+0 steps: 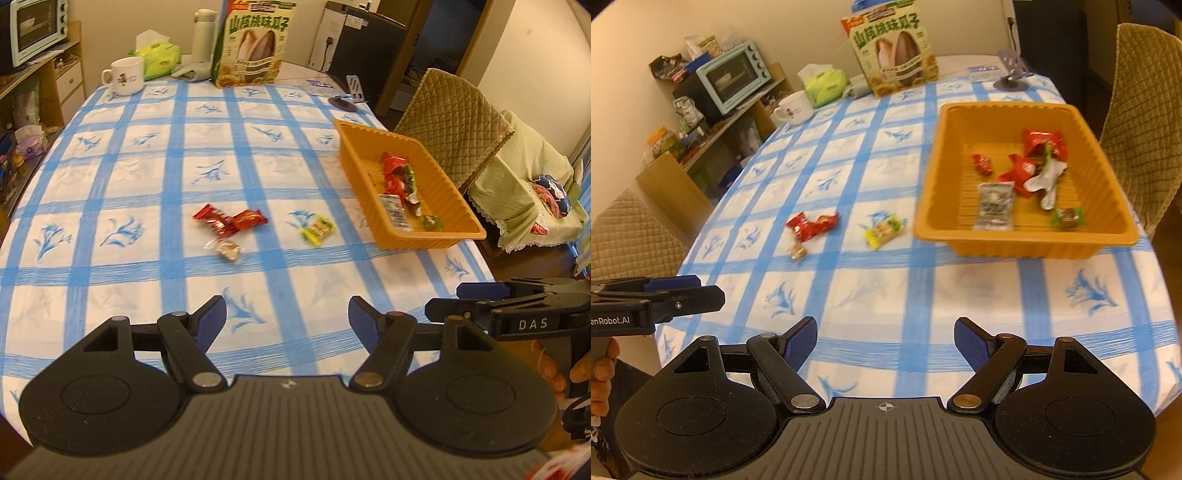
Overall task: Organize snacks
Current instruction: 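Withdraw both tools from the tray toward the remaining candies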
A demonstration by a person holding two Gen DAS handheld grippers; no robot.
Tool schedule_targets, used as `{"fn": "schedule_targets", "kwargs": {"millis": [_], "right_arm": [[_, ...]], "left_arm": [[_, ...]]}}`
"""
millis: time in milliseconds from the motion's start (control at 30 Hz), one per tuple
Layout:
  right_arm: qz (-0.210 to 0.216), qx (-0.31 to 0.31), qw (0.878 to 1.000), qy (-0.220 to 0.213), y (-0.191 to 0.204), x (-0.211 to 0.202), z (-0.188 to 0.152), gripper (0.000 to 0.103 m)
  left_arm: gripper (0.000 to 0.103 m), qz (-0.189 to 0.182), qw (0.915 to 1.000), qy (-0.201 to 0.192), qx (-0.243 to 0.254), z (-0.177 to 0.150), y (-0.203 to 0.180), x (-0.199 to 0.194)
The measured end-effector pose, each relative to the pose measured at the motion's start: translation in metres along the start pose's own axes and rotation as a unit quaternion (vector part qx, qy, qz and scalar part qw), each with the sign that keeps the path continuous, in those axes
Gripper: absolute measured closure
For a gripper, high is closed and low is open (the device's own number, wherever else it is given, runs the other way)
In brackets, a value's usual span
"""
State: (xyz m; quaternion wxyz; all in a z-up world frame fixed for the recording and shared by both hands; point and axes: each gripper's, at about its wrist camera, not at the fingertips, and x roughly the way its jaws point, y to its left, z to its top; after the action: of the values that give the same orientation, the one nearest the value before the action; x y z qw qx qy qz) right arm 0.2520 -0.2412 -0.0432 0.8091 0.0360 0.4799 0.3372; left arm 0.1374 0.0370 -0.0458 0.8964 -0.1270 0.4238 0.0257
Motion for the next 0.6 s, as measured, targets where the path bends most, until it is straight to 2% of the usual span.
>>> {"fn": "schedule_targets", "kwargs": {"millis": [367,600], "right_arm": [[-0.005,-0.014,1.0,0.002,0.038,0.037,-0.003,0.022],[-0.015,-0.016,1.0,-0.011,0.052,0.057,0.002,0.023]], "left_arm": [[0.035,0.006,1.0,0.006,-0.005,-0.006,0.031,0.005],[0.042,0.004,0.9999,0.013,0.0,-0.002,0.041,0.02]]}}
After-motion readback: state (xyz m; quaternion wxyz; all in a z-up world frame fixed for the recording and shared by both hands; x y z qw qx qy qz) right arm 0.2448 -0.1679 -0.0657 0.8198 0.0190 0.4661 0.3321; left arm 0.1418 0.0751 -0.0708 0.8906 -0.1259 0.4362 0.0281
